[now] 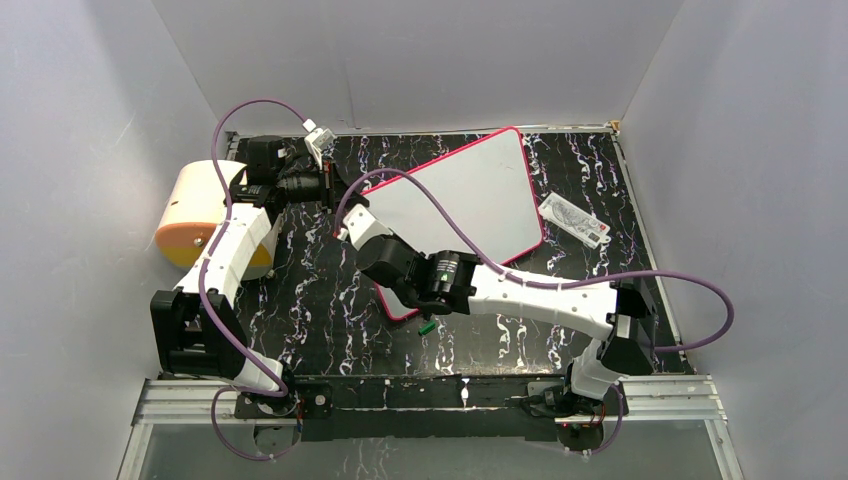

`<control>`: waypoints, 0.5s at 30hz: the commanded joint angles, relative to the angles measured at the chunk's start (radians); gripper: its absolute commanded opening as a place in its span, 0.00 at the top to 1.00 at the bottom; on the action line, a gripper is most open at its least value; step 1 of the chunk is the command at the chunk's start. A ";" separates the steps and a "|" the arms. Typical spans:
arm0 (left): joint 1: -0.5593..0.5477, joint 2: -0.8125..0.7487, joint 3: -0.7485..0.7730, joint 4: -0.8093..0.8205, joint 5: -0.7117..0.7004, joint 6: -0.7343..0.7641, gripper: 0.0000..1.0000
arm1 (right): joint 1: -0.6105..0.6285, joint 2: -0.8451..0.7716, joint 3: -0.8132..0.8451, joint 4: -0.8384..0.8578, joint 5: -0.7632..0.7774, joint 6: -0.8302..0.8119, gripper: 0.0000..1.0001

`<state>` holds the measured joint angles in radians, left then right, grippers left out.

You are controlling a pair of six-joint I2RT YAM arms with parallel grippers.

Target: Write a sentence on the whiteboard

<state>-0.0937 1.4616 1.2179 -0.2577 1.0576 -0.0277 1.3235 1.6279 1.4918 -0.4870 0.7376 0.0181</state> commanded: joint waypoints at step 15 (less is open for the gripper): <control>-0.011 -0.014 -0.036 -0.043 -0.058 0.034 1.00 | -0.018 -0.046 -0.015 0.131 0.071 -0.017 1.00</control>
<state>-0.0937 1.4616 1.2179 -0.2577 1.0576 -0.0288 1.3144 1.6089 1.4734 -0.4152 0.7734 0.0036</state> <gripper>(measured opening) 0.071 0.192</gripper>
